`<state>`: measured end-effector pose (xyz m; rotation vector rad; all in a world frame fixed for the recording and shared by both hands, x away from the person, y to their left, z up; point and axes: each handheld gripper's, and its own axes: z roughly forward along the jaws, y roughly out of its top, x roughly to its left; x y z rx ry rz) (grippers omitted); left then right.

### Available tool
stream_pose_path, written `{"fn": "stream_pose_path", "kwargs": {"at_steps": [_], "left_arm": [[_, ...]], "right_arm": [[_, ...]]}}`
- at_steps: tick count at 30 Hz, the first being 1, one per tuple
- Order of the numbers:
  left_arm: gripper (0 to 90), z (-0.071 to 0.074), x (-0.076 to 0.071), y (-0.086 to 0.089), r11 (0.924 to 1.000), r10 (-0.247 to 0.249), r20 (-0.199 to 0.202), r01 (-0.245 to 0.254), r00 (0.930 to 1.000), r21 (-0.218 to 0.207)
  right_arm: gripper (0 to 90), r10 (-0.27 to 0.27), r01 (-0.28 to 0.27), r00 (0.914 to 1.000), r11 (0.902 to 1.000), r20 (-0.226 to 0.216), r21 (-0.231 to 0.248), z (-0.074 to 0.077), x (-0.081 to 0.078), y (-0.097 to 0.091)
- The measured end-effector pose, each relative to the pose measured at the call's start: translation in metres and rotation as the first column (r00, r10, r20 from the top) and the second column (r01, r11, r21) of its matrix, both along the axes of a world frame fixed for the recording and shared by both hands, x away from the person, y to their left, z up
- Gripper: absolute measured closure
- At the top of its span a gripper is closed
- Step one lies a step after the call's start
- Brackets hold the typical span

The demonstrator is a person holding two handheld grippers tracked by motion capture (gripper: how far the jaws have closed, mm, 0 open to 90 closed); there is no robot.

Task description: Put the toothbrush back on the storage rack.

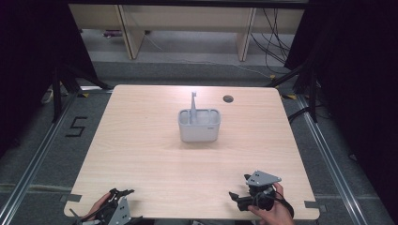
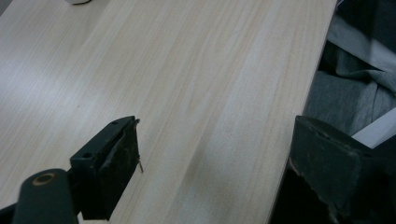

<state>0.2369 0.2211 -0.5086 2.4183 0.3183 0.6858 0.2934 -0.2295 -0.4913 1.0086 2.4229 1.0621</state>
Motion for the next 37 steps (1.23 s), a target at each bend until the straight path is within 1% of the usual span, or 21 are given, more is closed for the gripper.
{"fn": "stream_pose_path", "kwargs": {"at_steps": [1,2,3,4,5,6,7,8,10,13,14,19,21,23,24,26,29,30,31,33,37], "left_arm": [[15.2,0.000,0.000,0.000,1.0000,-0.001,0.000,0.001,1.0000,0.004],[15.2,0.001,0.000,0.000,0.9999,-0.001,-0.009,0.001,1.0000,0.013],[15.2,0.000,0.000,0.000,1.0000,0.000,-0.003,0.000,1.0000,0.008],[15.2,-0.001,0.000,0.000,0.9999,0.008,0.010,-0.008,0.9999,0.010],[15.2,-0.001,0.000,-0.001,0.9999,0.011,0.015,-0.011,0.9998,0.009],[15.2,0.000,0.001,0.000,0.9998,0.003,0.004,-0.003,1.0000,0.021],[15.2,0.000,0.001,0.000,0.9998,0.003,0.004,-0.003,1.0000,0.021],[15.2,0.000,0.000,0.000,0.9998,0.004,0.006,-0.004,1.0000,0.021],[15.2,-0.001,0.000,0.000,0.9999,0.008,0.009,-0.008,0.9999,0.008],[15.2,0.000,0.000,0.000,0.9998,0.004,0.002,-0.004,1.0000,0.018],[15.2,-0.001,0.000,0.000,0.9999,0.009,0.013,-0.009,0.9999,0.013],[15.2,0.000,0.000,0.000,0.9998,0.004,0.005,-0.004,1.0000,0.021],[15.2,-0.001,0.000,0.000,0.9999,0.009,0.016,-0.009,0.9998,0.011],[15.2,0.000,0.000,0.000,0.9998,0.010,0.017,-0.010,0.9998,0.015],[15.2,0.000,0.000,0.000,0.9998,0.008,0.011,-0.008,0.9999,0.017],[15.2,0.000,0.000,0.000,0.9998,0.006,0.005,-0.006,1.0000,0.020],[15.2,0.000,0.000,0.000,0.9998,0.005,0.006,-0.005,1.0000,0.020],[15.2,-0.001,0.000,0.000,0.9998,0.009,0.017,-0.009,0.9998,0.015],[15.2,-0.001,0.000,0.000,0.9998,0.009,0.017,-0.009,0.9998,0.015],[15.2,-0.001,0.000,0.000,0.9998,0.009,0.016,-0.009,0.9998,0.015],[15.2,0.000,0.000,0.001,0.9999,0.000,0.002,0.000,1.0000,0.014]], "right_arm": [[16.5,0.015,-0.015,0.9999,0.9999,0.004,-0.008,0.000,0.000,-0.001],[16.5,0.008,-0.008,0.9999,0.9998,0.014,-0.016,-0.001,-0.001,-0.001],[16.6,0.014,-0.014,0.9999,0.9998,0.002,-0.012,-0.001,-0.002,-0.002],[16.6,0.025,-0.025,0.9997,0.9995,0.008,-0.016,-0.002,-0.001,-0.002],[16.6,0.003,-0.003,1.0000,0.9999,-0.009,-0.016,-0.001,-0.004,-0.002],[16.6,0.017,-0.017,0.9997,0.9994,0.015,-0.030,-0.002,-0.003,-0.003],[16.6,0.017,-0.017,0.9997,0.9994,0.015,-0.030,-0.002,-0.003,-0.003],[16.6,0.013,-0.014,0.9999,0.9995,-0.006,-0.028,-0.002,-0.005,-0.003],[16.6,0.025,-0.024,0.9997,0.9990,0.003,-0.037,-0.002,-0.006,-0.004],[16.6,0.026,-0.026,0.9997,0.9988,0.002,-0.042,-0.004,-0.008,-0.004],[16.6,0.015,-0.015,0.9999,0.9989,-0.006,-0.044,-0.004,-0.009,-0.004],[16.6,0.017,-0.018,0.9997,0.9986,-0.017,-0.050,-0.005,-0.011,-0.005],[16.6,0.021,-0.023,0.9992,0.9980,-0.034,-0.058,-0.005,-0.012,-0.004],[16.6,0.018,-0.020,0.9993,0.9983,-0.031,-0.056,-0.006,-0.013,-0.004],[16.6,0.044,-0.045,0.9989,0.9975,-0.018,-0.054,-0.007,-0.011,-0.004],[16.6,0.049,-0.050,0.9986,0.9972,-0.019,-0.056,-0.007,-0.011,-0.005],[16.6,0.037,-0.038,0.9992,0.9971,-0.015,-0.065,-0.007,-0.012,-0.005],[16.6,0.049,-0.050,0.9985,0.9971,-0.023,-0.058,-0.008,-0.011,-0.004],[16.6,0.039,-0.041,0.9986,0.9972,-0.035,-0.062,-0.007,-0.012,-0.004],[16.6,0.039,-0.041,0.9989,0.9967,-0.025,-0.070,-0.007,-0.012,-0.004],[16.6,0.031,-0.034,0.9987,0.9974,-0.041,-0.064,-0.007,-0.013,-0.003]]}}
